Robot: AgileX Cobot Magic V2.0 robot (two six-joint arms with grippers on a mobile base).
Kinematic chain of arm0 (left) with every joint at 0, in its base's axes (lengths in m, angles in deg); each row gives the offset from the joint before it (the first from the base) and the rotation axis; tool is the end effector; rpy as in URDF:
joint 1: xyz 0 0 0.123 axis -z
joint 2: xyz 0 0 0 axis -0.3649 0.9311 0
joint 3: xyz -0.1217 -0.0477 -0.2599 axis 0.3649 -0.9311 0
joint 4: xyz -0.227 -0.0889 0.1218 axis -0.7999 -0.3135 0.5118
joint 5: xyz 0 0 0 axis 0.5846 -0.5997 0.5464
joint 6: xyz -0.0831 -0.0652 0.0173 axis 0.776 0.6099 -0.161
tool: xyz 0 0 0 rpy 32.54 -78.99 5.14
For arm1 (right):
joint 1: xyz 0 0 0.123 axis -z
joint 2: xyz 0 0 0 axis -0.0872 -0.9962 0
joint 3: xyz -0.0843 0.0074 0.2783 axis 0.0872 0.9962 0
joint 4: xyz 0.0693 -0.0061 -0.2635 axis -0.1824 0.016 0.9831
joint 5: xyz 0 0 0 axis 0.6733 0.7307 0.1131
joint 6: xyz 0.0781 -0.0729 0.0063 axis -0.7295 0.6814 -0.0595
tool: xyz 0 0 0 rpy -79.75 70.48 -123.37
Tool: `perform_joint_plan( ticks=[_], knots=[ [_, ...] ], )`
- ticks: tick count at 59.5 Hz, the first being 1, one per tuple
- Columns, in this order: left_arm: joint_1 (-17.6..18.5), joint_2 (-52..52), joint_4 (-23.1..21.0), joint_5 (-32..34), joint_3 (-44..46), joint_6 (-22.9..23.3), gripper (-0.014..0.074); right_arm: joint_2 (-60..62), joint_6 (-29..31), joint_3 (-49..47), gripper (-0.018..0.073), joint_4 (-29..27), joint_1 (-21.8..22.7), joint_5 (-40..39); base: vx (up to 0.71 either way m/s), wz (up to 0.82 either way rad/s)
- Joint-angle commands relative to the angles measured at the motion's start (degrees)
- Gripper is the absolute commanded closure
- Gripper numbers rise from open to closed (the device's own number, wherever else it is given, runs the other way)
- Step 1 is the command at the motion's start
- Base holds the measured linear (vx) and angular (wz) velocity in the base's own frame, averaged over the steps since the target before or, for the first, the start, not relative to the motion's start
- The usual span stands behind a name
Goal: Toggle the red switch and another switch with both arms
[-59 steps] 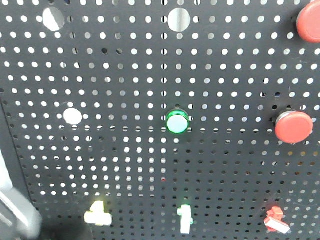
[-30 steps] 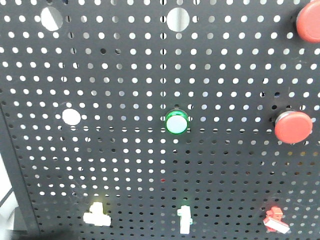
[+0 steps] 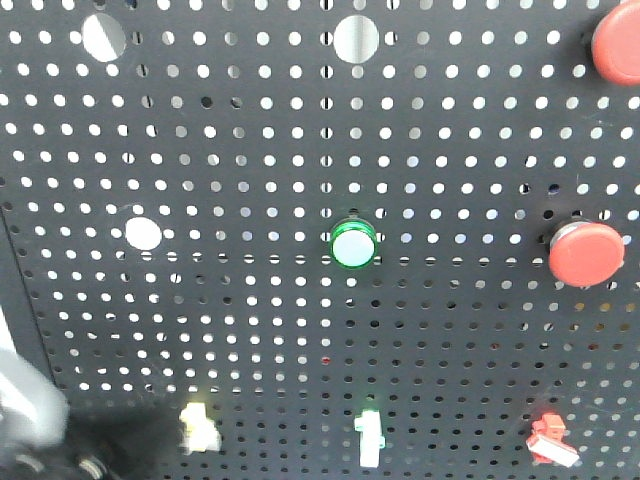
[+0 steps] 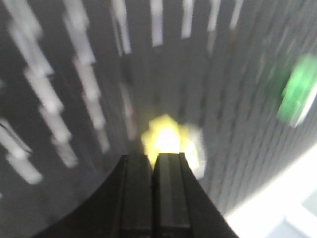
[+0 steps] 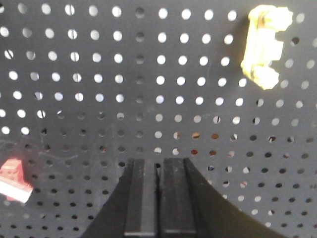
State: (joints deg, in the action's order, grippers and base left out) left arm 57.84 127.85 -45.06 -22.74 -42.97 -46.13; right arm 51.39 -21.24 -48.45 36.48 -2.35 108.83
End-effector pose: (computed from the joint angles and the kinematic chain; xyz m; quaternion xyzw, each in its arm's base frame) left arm 0.1911 -0.1401 0.2716 0.2574 0.7658 -0.1770 0.5622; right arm 0.0843 -0.0026 0.3378 -0.0061 0.7274 -0.0295 0.6856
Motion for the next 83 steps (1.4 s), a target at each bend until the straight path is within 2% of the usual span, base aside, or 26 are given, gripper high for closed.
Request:
perform_joint_plan(
  ticks=[1, 18, 27, 32, 39, 50, 56, 58, 64, 83],
  knots=[
    [0.3, 0.7, -0.2, 6.2, -0.8, 2.2, 0.0594, -1.0, 0.4, -1.9, 0.0566, 0.1, 0.2, -4.7, 0.00, 0.00],
    [0.3, -2.9, -0.2, 5.6, -3.0, 4.1, 0.0594, -1.0, 1.0, -1.9, 0.0566, 0.1, 0.2, -3.7, 0.00, 0.00],
    [0.3, -7.9, -0.2, 3.4, -4.2, 4.1, 0.0594, -2.7, 7.1, -1.9, 0.0566, -2.1, 0.2, -3.8, 0.00, 0.00],
    [0.3, -10.7, -0.2, 2.6, -5.9, 4.1, 0.0594, -4.7, 13.9, -1.9, 0.0566, -7.9, 0.2, -3.8, 0.00, 0.00],
    [0.3, -14.6, -0.2, 2.1, -8.9, 4.1, 0.0594, -8.2, 27.9, -1.9, 0.0566, -21.5, 0.2, -3.0, 0.00, 0.00],
    [0.3, -17.5, -0.2, 1.2, -12.0, 4.1, 0.0594, -15.9, 61.3, -1.9, 0.0566, -51.4, -2.0, 3.7, 0.00, 0.00],
    [0.3, -17.5, -0.1, -0.2, -12.1, 3.9, 0.0594, -20.7, 74.4, -1.9, 0.0566, -66.0, -4.1, 6.5, 0.00, 0.00],
    [0.3, -17.5, -0.1, -0.3, -12.1, 3.7, 0.0594, -21.9, 77.1, -2.0, 0.0566, -69.9, -4.7, 5.9, 0.00, 0.00],
    [0.3, -17.5, -0.1, -0.2, -12.1, 3.5, 0.0594, -24.0, 81.1, -2.1, 0.0566, -75.4, -5.9, 1.8, 0.00, 0.00],
    [0.3, -17.5, 0.5, 0.8, -12.5, 2.2, 0.0594, -25.7, 82.7, -2.1, 0.0566, -76.4, -6.0, 1.3, 0.00, 0.00]
  ],
)
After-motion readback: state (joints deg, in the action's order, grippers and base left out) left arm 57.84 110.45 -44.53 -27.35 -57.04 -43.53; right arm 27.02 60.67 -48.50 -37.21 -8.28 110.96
